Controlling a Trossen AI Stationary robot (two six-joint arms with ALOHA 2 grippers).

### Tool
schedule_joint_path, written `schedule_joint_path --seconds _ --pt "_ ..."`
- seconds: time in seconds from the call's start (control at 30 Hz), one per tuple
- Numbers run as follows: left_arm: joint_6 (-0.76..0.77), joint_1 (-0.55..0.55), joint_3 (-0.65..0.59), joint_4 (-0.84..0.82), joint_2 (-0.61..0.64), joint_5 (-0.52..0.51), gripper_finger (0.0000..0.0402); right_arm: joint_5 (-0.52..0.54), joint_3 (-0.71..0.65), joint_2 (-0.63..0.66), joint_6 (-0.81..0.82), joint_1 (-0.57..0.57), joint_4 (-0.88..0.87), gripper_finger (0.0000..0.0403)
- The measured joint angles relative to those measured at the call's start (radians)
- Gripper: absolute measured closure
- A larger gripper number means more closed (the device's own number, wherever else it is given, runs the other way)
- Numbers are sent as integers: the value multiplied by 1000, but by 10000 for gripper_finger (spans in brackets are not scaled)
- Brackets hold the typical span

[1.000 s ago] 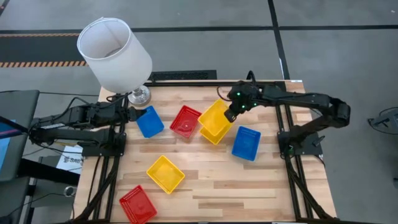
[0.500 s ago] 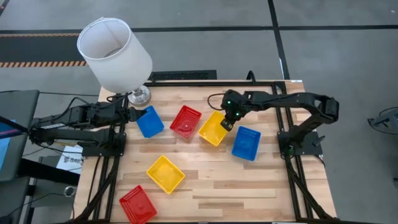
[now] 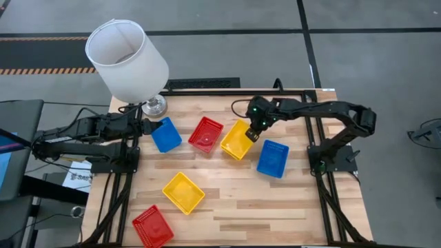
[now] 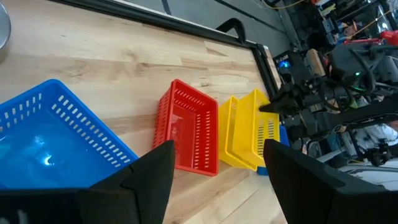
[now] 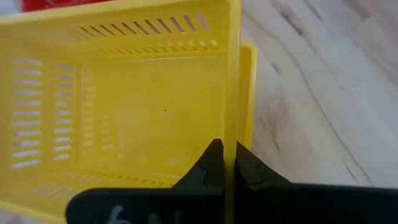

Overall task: Stack baskets by color
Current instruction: Stack the bottom right yellow bin on the top yellow bin

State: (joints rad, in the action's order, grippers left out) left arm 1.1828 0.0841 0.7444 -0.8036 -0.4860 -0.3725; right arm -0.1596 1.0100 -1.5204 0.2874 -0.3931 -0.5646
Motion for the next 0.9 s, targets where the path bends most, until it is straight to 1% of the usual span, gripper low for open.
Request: schedule_joint_path --seconds 0.17,0.43,0.5,0.6,0.7,0.8,0.9 --pt "0 0 0 0 0 0 168 0 1 -29 0 3 -1 370" --pt "0 0 0 0 0 0 168 -2 0 -89 -5 7 -2 377" --pt "0 0 0 0 0 0 168 -2 0 -96 -5 5 -8 371" --pt "0 0 0 0 0 2 168 -4 0 -105 -5 5 -11 340" --pt "5 0 0 0 0 13 168 -4 9 -99 -7 6 -17 295" --pt "6 0 0 0 0 33 168 -4 33 -66 -7 6 -33 248" --pt "-1 0 0 0 0 91 168 3 57 -33 -3 6 -63 211"
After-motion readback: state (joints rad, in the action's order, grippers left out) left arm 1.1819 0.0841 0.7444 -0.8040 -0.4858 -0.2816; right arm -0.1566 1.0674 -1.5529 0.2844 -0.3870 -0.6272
